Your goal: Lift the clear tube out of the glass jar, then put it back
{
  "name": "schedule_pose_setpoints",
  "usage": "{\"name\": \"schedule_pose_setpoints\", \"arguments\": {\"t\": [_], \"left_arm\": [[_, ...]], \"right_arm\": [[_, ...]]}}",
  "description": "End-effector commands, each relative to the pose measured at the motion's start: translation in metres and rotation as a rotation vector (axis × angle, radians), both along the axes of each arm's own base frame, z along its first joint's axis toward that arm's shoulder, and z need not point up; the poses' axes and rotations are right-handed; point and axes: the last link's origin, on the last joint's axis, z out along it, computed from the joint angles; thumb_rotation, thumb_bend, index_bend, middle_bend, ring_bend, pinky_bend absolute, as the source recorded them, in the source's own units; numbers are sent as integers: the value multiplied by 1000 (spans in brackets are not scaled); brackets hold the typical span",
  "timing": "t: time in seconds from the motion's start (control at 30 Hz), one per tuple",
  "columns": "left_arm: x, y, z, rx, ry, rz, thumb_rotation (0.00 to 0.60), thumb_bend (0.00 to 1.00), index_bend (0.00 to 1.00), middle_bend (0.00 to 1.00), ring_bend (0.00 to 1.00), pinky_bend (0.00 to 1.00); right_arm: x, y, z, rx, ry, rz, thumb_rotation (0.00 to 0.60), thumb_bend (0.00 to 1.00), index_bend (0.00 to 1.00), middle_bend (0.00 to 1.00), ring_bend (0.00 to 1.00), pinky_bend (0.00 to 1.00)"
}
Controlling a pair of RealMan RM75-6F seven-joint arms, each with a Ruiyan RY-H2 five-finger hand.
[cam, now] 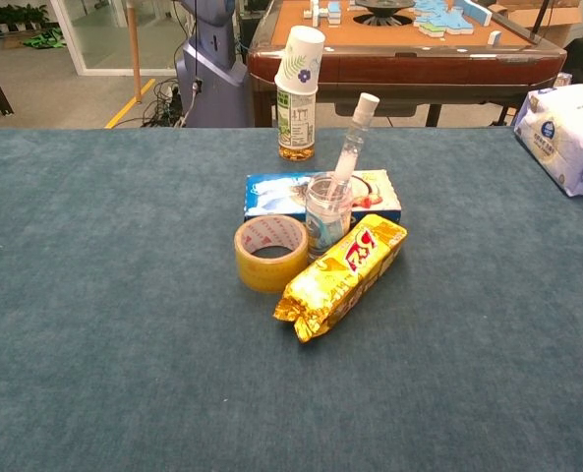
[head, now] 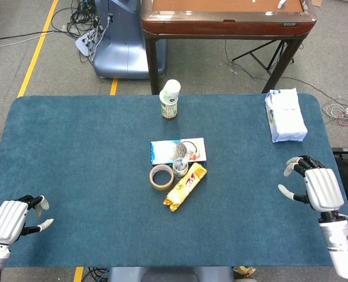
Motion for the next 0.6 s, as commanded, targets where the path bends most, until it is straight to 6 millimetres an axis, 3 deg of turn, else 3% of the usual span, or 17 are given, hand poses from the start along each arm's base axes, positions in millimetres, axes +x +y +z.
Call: {"name": "schedule_pose_setpoints", "arguments": {"t": [0.03, 0.37, 0.6], "left_arm": [[0, 0, 2, 6, -3, 2, 600, 143, 545, 701, 523, 696], [-1, -1, 7, 20, -12, 1, 600, 143, 545, 701, 524, 696], [-3, -1, 11, 30, -21, 9, 600, 143, 545, 701, 524, 696]], "right_arm": [[23, -18, 0, 14, 26, 5, 600, 257, 534, 403, 268, 364], [63, -58, -21, 102, 38, 18, 600, 257, 534, 519, 372, 414], [88, -73, -43, 170, 36, 41, 600, 256, 534, 575, 438, 452]]}}
